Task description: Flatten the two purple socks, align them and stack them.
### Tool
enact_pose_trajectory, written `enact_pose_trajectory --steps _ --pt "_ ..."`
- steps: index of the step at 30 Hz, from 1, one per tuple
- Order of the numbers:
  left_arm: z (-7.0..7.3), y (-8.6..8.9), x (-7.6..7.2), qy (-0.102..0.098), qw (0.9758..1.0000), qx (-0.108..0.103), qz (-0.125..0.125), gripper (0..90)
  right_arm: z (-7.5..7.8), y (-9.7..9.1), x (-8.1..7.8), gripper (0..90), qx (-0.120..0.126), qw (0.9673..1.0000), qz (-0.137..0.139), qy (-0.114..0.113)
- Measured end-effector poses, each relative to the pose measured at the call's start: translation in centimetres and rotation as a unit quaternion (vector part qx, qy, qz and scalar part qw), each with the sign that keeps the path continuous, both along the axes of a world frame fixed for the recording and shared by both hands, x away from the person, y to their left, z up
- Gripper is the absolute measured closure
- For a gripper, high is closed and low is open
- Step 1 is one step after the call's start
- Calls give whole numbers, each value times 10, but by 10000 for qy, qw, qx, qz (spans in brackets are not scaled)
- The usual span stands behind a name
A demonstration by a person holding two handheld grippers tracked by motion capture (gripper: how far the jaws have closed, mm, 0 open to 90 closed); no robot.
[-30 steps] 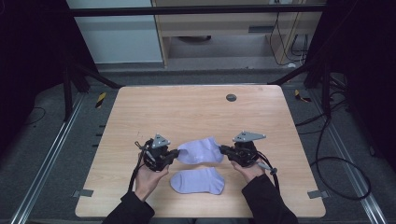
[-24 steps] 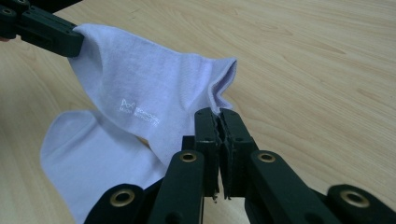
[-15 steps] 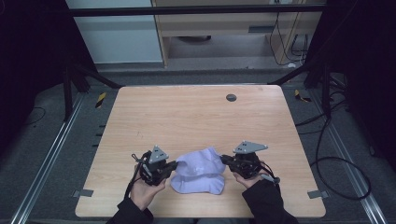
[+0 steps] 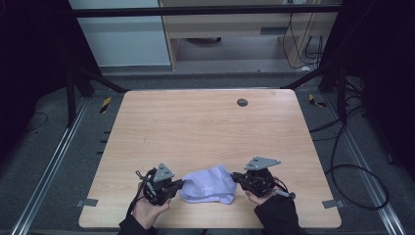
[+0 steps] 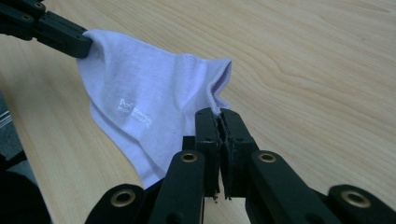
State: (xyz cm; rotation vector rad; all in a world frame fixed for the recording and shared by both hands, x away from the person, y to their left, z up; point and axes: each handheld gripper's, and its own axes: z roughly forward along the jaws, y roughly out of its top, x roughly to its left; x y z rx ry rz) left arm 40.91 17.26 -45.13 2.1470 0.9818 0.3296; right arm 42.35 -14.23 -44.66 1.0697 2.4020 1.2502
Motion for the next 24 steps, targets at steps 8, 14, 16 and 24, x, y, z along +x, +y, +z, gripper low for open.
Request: enact_pose_trajectory --steps 8,14,16,24 --pt "-4 4 0 172 9998 68 14 884 -6 5 -6 872 -54 9998 79 198" --pt "-10 4 1 301 9994 186 -6 883 -12 7 -7 872 -114 9993 111 334" --pt "-12 4 3 329 9992 214 20 882 -15 8 -6 872 -164 9991 117 382" --pt "-22 -1 7 398 9986 360 18 877 -24 9 -3 869 -320 9984 78 458"
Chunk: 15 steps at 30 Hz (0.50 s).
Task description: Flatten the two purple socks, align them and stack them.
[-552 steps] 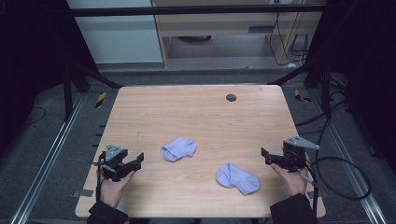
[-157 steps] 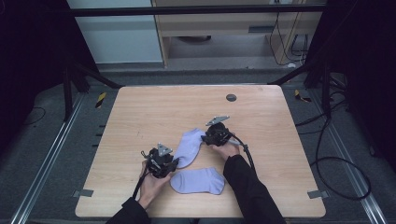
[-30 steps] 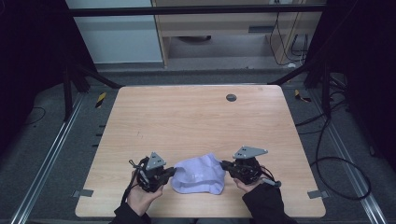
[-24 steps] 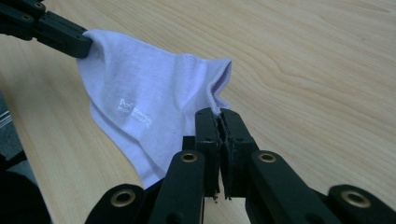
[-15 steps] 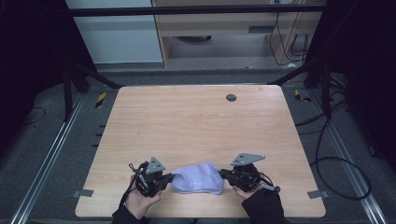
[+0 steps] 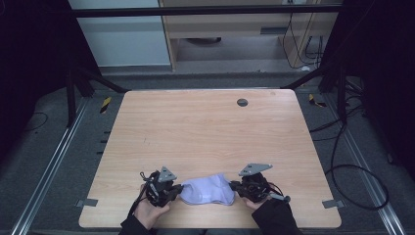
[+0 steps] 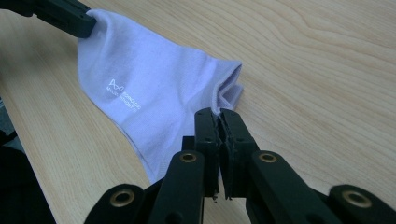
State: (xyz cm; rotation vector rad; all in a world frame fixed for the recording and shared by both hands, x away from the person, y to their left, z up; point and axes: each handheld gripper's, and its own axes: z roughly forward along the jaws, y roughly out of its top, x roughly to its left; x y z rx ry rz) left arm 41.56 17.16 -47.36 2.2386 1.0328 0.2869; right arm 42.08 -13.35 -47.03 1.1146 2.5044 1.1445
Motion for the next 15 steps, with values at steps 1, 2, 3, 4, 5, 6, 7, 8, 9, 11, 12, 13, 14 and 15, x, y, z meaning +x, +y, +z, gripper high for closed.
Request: enact_pose_trajectory --steps 1,2,3,4,5,6,7,8,9,11,12,13,14,15 --pt "-1 0 1 5 10000 11 -3 876 -1 0 0 868 0 10000 -3 8" --pt "-2 0 1 33 10000 29 4 875 -1 0 0 867 -13 10000 2 25" --pt "-3 -1 1 38 10000 33 7 874 -2 0 0 866 -47 10000 5 60" --pt "-4 -1 1 45 10000 48 2 872 -3 1 1 865 -90 9999 8 53" --pt "-5 -1 2 47 10000 63 7 869 -4 1 1 863 -107 9999 17 96" --pt "-6 -1 2 58 10000 67 18 865 -6 1 1 861 -108 9999 18 126" --pt "-6 -1 2 77 9999 67 26 861 -7 1 2 858 -173 9998 13 109" --pt "-7 -1 2 65 9999 89 24 855 -8 1 2 853 -186 9997 16 140" --pt "-7 -1 3 78 9999 98 18 847 -10 2 3 845 -221 9997 -14 133" --pt "-7 -1 3 67 9999 101 28 826 -11 2 3 813 -251 9996 -15 154" --pt "-7 -1 3 54 9999 88 45 813 -12 2 3 786 -272 9995 -31 138" --pt "-7 0 2 35 9999 86 54 792 -12 2 3 766 -270 9995 -45 144" --pt "-5 0 2 -4 10000 72 44 774 -12 1 3 754 -276 9995 -45 113" --pt "-3 1 2 -56 10000 51 62 746 -12 1 4 738 -239 9996 -62 96"
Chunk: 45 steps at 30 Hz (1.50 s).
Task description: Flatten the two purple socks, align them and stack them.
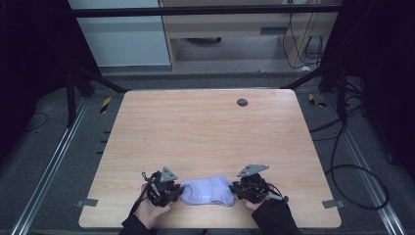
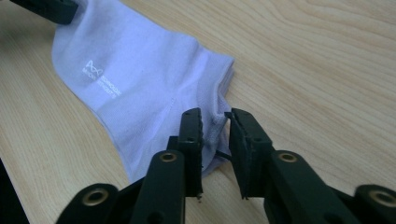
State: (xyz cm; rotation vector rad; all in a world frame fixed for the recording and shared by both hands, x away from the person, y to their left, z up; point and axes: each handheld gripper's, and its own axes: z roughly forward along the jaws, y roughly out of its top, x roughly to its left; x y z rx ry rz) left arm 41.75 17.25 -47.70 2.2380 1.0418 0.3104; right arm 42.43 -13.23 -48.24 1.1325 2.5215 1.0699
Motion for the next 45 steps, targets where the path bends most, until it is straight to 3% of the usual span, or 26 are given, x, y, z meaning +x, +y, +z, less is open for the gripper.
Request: enact_pose_trajectory --steps 6,9,13,16,23,33,39,45 --pt "9 7 1 -404 9983 -321 274 586 6 -7 1 681 303 9991 -202 -227" --pt "13 5 3 -619 9963 -536 275 603 8 -8 1 725 463 9981 -172 -373" --pt "16 -9 4 -804 9945 -653 129 684 9 -3 -1 809 624 9971 -53 -428" --pt "14 -21 4 -804 9951 -583 -24 746 7 0 -1 866 709 9969 66 -336" --pt "0 -29 3 -357 9986 -255 -298 840 -5 7 -1 900 425 9987 254 -96" --pt "-9 -33 -4 -265 9977 28 -624 865 -14 10 -2 900 174 9994 260 117" --pt "-8 -33 -5 -327 9972 -27 -673 821 -12 8 -1 900 267 9993 265 88" --pt "13 -13 -1 -720 9957 -423 -404 755 3 -5 0 884 699 9970 71 -334"
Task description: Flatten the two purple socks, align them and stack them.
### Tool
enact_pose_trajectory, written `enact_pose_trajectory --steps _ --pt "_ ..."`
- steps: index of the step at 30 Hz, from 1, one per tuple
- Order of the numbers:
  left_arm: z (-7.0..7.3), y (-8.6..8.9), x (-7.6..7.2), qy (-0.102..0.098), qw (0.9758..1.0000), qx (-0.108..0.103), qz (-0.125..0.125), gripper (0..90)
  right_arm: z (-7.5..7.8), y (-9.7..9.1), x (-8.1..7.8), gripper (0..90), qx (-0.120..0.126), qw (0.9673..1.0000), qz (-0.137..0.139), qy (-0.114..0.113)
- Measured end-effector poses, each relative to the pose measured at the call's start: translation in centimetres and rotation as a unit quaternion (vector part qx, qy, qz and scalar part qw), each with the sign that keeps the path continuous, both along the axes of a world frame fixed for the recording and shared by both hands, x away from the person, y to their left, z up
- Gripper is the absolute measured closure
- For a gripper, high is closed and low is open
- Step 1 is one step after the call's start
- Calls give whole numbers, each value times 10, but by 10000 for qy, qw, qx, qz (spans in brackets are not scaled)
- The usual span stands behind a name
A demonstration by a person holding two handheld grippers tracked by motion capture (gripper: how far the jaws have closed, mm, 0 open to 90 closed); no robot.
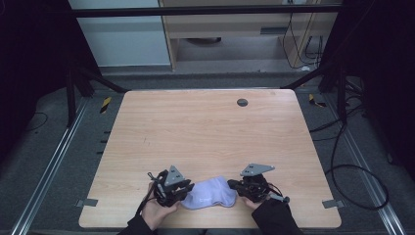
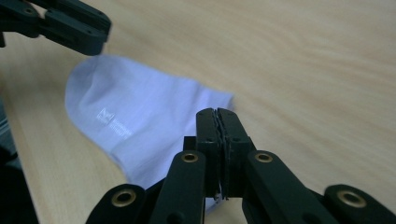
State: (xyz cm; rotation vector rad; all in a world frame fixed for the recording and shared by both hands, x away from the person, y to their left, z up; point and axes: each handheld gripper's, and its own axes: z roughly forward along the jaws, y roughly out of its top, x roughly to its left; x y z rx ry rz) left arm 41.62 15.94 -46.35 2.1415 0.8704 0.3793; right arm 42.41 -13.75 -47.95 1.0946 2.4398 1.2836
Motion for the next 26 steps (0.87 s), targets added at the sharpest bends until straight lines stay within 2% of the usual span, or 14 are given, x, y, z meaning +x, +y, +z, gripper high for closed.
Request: enact_pose_trajectory --steps 3,6,10,13,14,17,22,26 --pt "6 15 5 -85 9996 -125 241 735 5 -11 3 864 129 9995 -230 -191" --pt "8 31 11 -161 9985 -158 489 698 7 -23 7 828 184 9979 -494 -365" --pt "6 50 21 -239 9962 -147 828 621 6 -37 13 757 151 9959 -795 -414" --pt "4 61 27 -280 9939 -113 1065 529 4 -48 19 666 104 9934 -1031 -483" --pt "2 65 29 -324 9922 -115 1199 497 4 -50 20 625 94 9927 -1094 -500" --pt "-1 75 32 -313 9897 -104 1390 425 1 -61 27 471 -25 9875 -1458 -599" --pt "-6 87 36 -321 9872 -68 1562 335 -4 -76 34 339 -133 9819 -1791 -595" --pt "-8 91 39 -360 9865 -43 1594 310 -5 -86 36 300 -135 9791 -1953 -553"
